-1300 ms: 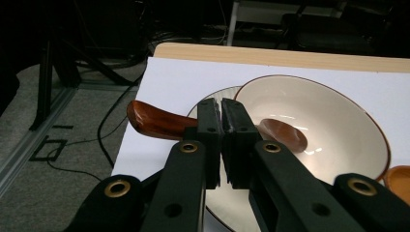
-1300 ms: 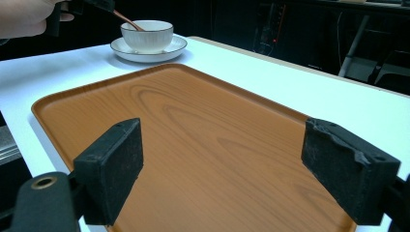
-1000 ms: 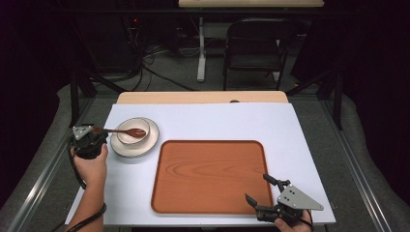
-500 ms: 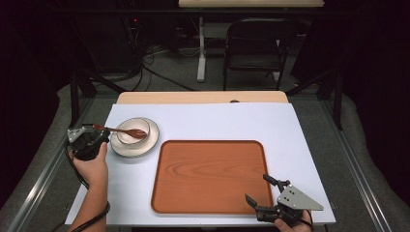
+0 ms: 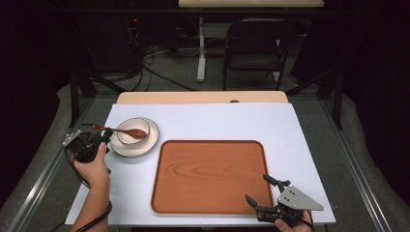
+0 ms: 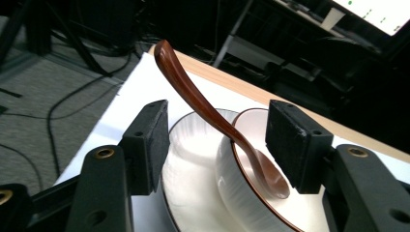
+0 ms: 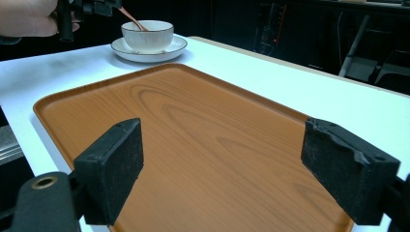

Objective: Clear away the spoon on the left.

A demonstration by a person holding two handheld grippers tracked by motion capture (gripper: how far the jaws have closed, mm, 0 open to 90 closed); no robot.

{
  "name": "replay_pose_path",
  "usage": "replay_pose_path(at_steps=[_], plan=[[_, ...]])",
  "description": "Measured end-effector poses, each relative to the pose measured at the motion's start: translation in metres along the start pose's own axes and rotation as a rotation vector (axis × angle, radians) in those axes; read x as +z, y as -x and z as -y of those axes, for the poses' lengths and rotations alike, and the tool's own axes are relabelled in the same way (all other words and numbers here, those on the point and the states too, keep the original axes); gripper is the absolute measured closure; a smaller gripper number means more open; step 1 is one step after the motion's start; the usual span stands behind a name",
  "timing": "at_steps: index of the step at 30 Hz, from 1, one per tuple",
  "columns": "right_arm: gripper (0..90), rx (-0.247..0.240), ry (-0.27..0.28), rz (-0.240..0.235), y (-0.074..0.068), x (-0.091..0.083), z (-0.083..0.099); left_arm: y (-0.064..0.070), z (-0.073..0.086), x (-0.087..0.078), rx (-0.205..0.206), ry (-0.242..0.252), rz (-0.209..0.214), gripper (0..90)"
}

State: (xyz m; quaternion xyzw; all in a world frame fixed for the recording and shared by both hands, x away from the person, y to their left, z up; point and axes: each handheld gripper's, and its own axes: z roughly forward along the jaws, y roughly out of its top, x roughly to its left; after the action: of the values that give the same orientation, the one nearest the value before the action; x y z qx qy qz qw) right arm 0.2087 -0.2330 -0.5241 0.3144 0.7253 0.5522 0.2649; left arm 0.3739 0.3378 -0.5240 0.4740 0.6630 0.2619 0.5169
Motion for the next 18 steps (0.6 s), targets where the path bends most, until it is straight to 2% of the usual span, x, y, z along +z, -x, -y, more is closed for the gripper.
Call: replay_pose_path(at_steps=[11,13,14,16,18], plan=[[14.8,-0.003,-0.006,-0.005,0.0,0.0,0.0,-0.007,0.002,0.013,-0.053,0.01,0.0,44.9],[14.8,-0.005,-0.004,-0.005,0.0,0.0,0.001,-0.011,0.003,0.019,-0.085,0.015,-0.003,46.1],[14.8,-0.005,-0.004,-0.005,0.0,0.0,0.001,-0.011,0.003,0.019,-0.085,0.015,-0.003,46.3],[14.8,-0.006,-0.007,-0.006,0.0,0.0,0.001,-0.013,0.003,0.023,-0.127,0.02,0.013,46.9],[14.8,-0.005,-0.009,-0.003,0.001,0.0,0.001,-0.013,0.002,0.024,-0.137,0.03,0.024,48.0]])
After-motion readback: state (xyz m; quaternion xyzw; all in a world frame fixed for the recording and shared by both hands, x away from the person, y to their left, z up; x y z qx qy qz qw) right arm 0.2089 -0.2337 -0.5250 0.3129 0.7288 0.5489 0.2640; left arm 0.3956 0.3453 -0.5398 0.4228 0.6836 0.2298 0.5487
